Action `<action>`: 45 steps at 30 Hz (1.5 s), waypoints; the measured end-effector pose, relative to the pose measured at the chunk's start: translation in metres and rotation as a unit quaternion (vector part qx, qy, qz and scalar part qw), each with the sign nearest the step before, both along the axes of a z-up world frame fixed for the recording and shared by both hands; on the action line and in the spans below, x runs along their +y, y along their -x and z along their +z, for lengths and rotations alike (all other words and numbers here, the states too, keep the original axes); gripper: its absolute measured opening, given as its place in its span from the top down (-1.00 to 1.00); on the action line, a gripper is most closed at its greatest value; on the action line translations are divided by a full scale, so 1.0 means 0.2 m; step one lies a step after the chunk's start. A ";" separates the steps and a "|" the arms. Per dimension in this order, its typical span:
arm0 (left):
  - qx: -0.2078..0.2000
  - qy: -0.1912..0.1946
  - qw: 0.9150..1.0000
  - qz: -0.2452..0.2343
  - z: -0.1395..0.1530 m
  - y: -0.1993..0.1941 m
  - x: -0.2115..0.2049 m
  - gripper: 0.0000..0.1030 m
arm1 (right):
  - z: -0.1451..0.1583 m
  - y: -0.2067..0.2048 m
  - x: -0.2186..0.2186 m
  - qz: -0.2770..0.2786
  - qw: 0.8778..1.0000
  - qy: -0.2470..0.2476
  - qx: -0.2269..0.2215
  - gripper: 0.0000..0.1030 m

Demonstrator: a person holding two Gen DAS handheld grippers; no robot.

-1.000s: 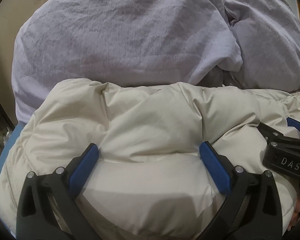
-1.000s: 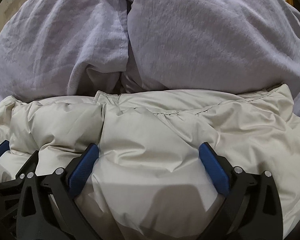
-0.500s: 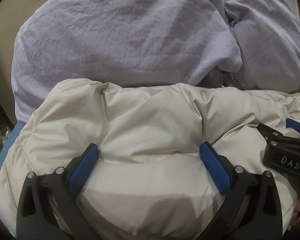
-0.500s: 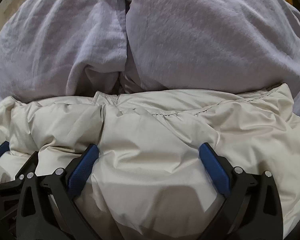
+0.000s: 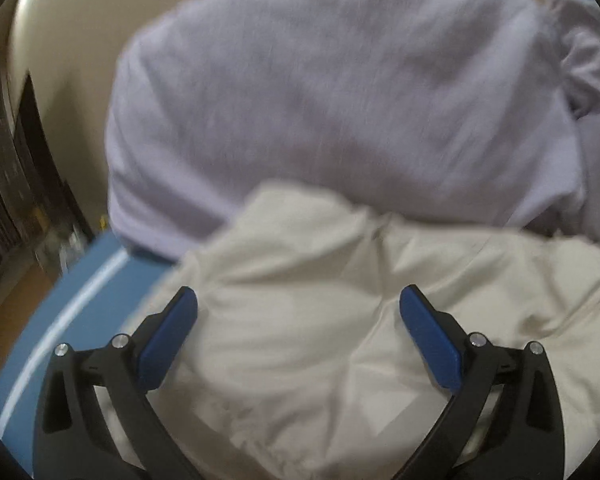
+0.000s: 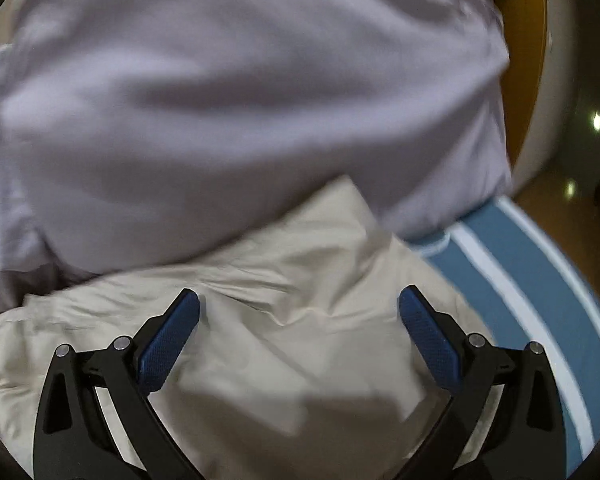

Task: Fold large clothes

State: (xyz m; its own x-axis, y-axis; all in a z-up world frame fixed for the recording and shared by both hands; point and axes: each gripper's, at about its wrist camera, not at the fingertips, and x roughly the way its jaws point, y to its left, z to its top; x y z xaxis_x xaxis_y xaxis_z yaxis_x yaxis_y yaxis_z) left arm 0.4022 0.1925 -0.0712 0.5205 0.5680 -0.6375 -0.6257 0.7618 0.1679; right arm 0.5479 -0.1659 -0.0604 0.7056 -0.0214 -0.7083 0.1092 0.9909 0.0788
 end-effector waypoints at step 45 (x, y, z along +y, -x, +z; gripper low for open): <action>-0.009 0.227 0.974 0.003 -0.08 0.74 0.10 -0.93 | -0.23 0.66 -0.62 0.042 0.967 -0.234 0.092 -0.69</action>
State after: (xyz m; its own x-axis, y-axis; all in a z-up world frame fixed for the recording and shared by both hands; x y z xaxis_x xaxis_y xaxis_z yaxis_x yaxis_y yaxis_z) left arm 0.2538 0.2127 -0.0863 0.5312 0.2326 -0.8147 -0.6296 0.7519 -0.1958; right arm 0.4151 -0.2899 -0.1062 0.5524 0.3833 -0.7402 0.0844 0.8577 0.5071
